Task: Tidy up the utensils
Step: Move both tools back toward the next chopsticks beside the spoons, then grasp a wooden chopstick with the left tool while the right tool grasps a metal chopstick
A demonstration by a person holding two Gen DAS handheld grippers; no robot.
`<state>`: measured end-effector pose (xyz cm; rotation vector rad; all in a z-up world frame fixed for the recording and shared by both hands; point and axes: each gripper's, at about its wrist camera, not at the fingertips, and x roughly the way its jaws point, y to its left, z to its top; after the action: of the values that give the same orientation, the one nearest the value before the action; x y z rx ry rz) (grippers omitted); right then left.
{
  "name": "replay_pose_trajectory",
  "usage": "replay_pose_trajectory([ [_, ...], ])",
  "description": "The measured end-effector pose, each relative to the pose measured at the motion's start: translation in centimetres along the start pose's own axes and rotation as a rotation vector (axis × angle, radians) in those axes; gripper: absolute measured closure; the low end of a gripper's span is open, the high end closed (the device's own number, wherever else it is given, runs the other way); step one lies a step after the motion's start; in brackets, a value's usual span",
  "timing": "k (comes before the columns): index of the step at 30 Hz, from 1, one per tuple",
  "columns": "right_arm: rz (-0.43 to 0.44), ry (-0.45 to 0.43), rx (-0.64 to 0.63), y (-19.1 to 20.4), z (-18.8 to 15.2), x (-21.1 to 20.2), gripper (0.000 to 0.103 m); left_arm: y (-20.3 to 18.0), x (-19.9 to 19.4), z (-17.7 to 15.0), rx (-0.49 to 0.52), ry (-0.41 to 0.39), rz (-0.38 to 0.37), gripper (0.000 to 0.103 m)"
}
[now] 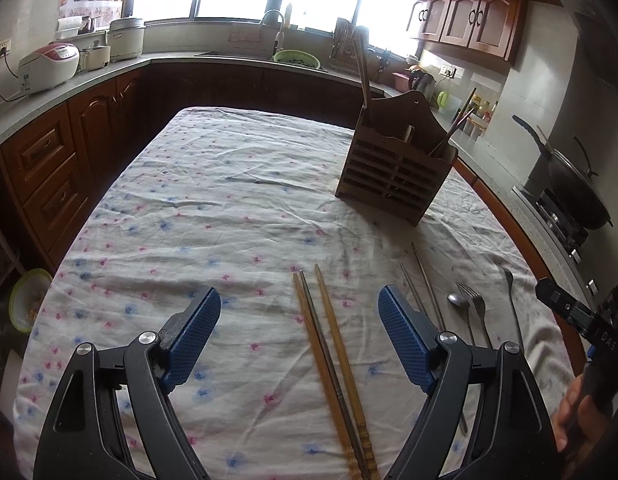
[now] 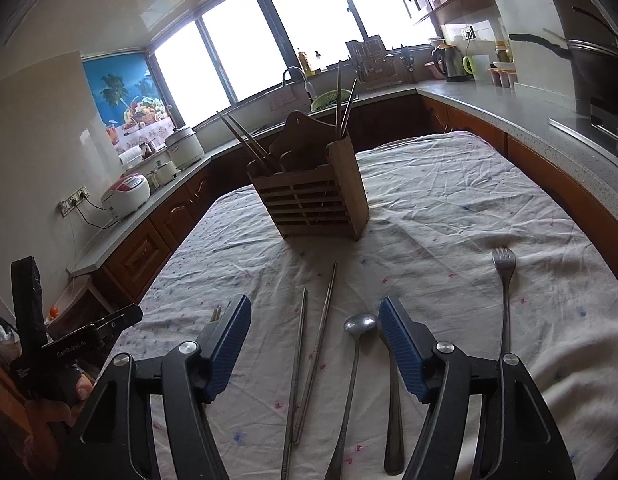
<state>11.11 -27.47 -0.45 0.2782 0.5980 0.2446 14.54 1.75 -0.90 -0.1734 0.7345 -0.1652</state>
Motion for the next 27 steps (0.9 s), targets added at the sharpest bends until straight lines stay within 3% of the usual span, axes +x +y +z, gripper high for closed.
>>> replay_pose_trajectory([
  [8, -0.01, 0.071, 0.004, -0.5, 0.3, 2.8, 0.059, -1.2, 2.7, 0.6, 0.055, 0.066, -0.023, 0.037],
  [19, -0.017, 0.13, 0.027, -1.7, 1.7, 6.3, 0.068, -3.0, 7.7, 1.2, 0.12, 0.213, -0.092, 0.068],
  [27, -0.008, 0.153, 0.035, -2.1, 2.4, 8.1, 0.069, -3.2, 10.8, 1.3, 0.119, 0.289, -0.082, 0.073],
])
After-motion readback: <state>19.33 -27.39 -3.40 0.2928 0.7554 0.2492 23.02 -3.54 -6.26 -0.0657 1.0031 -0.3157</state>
